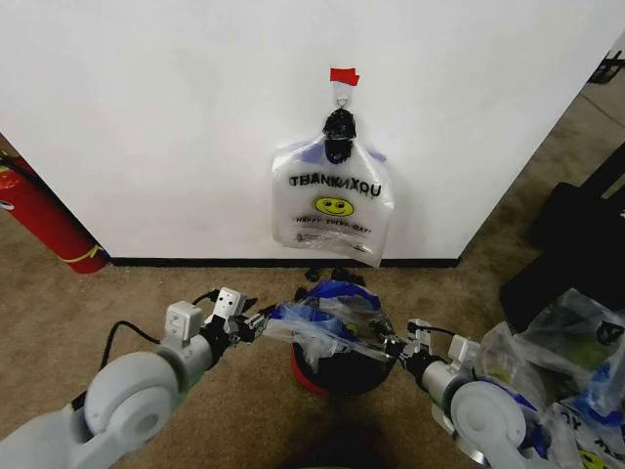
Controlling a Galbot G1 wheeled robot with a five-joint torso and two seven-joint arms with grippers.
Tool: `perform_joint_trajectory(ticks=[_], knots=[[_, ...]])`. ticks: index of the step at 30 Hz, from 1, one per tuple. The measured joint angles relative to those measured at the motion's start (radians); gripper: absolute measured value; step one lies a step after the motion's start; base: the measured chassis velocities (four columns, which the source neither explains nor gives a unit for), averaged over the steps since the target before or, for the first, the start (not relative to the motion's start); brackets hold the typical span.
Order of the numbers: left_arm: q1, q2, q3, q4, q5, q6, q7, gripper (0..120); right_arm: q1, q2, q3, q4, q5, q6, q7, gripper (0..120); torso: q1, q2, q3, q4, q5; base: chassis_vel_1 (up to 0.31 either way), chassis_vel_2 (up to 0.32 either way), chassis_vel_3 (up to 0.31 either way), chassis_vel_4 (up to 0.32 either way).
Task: Pick up the garbage bag from the wall and place it over the trash bin.
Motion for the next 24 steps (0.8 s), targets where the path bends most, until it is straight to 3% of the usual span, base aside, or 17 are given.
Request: perform_joint_trajectory(ticks=[5,6,7,11,14,17,21,24], knots=[[-0.092,0.041,0.065,-0.030,-0.021,0.007,0.027,84,-0.005,-0.012,-0.010,0.015,-0.041,0.004,-0.008,0,0.000,0.000,0.000,-0.0010,-0.0001,0.000,0.000,0.000,0.000],[-0.092,0.041,0.065,-0.030,-0.021,0.007,0.027,84,-0.005,-0.012,-0.010,0.015,-0.041,0.004,-0.008,0,0.000,0.000,0.000,-0.0010,-0.0001,0.000,0.000,0.000,0.000],[-0.149,0.057,0.100,-0.031,-0.033,0.023,0.045,88,0.011,-0.019,-0.031,0.016,-0.043,0.003,-0.010,0,0.000,0.000,0.000,0.0000,0.0005,0.000,0.000,0.000,0.000],[-0.276,0.074,0.192,0.024,-0.067,0.056,0.075,99,0.025,-0.029,-0.049,0.017,-0.045,0.002,-0.018,0,0.000,0.000,0.000,-0.0002,0.0001,0.000,0.000,0.000,0.000],[-0.320,0.073,0.225,0.054,-0.096,0.068,0.073,100,0.024,-0.032,-0.049,0.017,-0.045,0.001,-0.021,0,0.000,0.000,0.000,-0.0002,0.0001,0.000,0.000,0.000,0.000],[-0.401,0.060,0.248,0.159,-0.254,0.130,0.052,100,0.016,-0.041,-0.034,0.027,-0.027,-0.004,-0.023,0,0.000,0.000,0.000,-0.0006,0.0003,0.000,0.000,0.000,0.000],[-0.394,0.062,0.240,0.190,-0.278,0.139,0.052,97,0.015,-0.043,-0.030,0.028,-0.018,-0.006,-0.022,0,0.000,0.000,0.000,-0.0003,0.0001,0.000,0.000,0.000,0.000],[-0.372,0.057,0.232,0.215,-0.273,0.143,0.059,88,0.020,-0.044,-0.030,0.028,-0.014,-0.007,-0.019,0,0.000,0.000,0.000,-0.0002,0.0001,0.000,0.000,0.000,0.000]])
